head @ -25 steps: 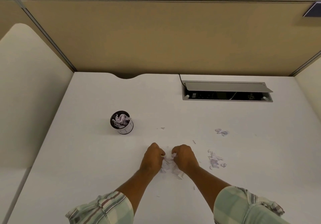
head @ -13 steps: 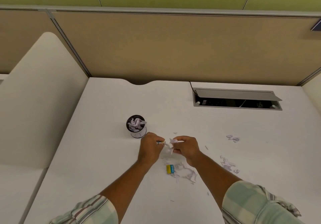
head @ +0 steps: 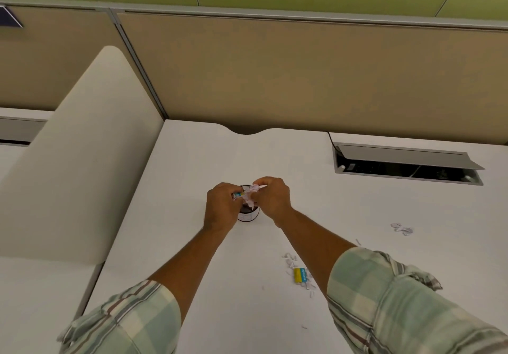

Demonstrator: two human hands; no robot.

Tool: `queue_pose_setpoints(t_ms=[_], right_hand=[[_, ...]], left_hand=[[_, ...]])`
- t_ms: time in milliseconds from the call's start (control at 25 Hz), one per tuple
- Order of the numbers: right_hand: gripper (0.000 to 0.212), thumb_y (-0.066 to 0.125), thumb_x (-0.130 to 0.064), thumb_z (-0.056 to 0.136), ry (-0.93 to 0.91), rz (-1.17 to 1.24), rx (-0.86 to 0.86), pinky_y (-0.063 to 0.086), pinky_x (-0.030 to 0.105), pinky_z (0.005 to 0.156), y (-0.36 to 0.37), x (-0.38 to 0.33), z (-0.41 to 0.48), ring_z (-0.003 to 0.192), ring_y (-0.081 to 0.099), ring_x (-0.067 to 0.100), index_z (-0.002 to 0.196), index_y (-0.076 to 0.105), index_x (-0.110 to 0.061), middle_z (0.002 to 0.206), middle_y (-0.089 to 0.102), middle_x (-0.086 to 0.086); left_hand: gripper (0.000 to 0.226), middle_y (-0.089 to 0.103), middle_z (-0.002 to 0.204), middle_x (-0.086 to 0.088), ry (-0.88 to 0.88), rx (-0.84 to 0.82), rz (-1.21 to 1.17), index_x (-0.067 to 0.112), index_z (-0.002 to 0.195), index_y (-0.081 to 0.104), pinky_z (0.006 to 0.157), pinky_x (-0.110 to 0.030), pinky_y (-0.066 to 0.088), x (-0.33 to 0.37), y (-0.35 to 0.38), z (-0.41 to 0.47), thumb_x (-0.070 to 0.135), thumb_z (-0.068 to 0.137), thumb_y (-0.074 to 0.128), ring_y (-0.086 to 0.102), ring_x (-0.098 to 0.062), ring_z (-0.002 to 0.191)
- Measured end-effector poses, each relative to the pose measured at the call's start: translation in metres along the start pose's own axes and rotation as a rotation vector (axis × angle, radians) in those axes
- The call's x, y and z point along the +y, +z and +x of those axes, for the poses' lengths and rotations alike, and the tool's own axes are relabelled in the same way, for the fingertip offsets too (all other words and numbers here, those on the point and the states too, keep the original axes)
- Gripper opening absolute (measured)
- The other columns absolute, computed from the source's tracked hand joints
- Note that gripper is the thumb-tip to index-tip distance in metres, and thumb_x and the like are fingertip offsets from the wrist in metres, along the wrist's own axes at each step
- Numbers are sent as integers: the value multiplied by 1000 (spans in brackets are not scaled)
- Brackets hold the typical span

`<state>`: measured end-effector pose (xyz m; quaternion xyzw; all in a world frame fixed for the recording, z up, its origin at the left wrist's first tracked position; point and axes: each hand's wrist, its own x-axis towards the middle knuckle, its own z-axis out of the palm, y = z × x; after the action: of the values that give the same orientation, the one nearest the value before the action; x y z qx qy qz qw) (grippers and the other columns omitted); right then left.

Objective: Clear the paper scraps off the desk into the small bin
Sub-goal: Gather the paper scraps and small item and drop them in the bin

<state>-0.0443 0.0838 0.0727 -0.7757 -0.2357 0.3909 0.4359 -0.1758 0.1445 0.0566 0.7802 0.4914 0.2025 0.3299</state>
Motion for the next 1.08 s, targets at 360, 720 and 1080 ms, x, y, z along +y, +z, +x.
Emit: queue_pose_setpoints(t_ms=[360,720,1080], right_hand=[[12,59,-23,96,-213,-760,63,54,31,64,26,10,5,75,63,18,92,67,-16,83,63,-2],[19,62,-16,93,-381,-1144,19,43,33,79,33,14,7,91,62,24,106,74,-23,92,72,3],[11,63,-19,85,-319,-1449,-152,33,41,93,43,8,18,104,53,22,88,56,-27,83,66,-4]], left_hand=[[29,77,106,-5,44,-120,3,15,115,71,85,-22,55,-22,10,4,16,86,77,69,-18,91],[40,69,101,3,-9,-104,-118,16,111,69,71,-12,51,-36,4,16,3,75,83,65,-10,79],[35,62,125,-10,-46,-115,27,11,124,64,93,-31,54,-86,-4,30,2,90,67,64,-25,107]])
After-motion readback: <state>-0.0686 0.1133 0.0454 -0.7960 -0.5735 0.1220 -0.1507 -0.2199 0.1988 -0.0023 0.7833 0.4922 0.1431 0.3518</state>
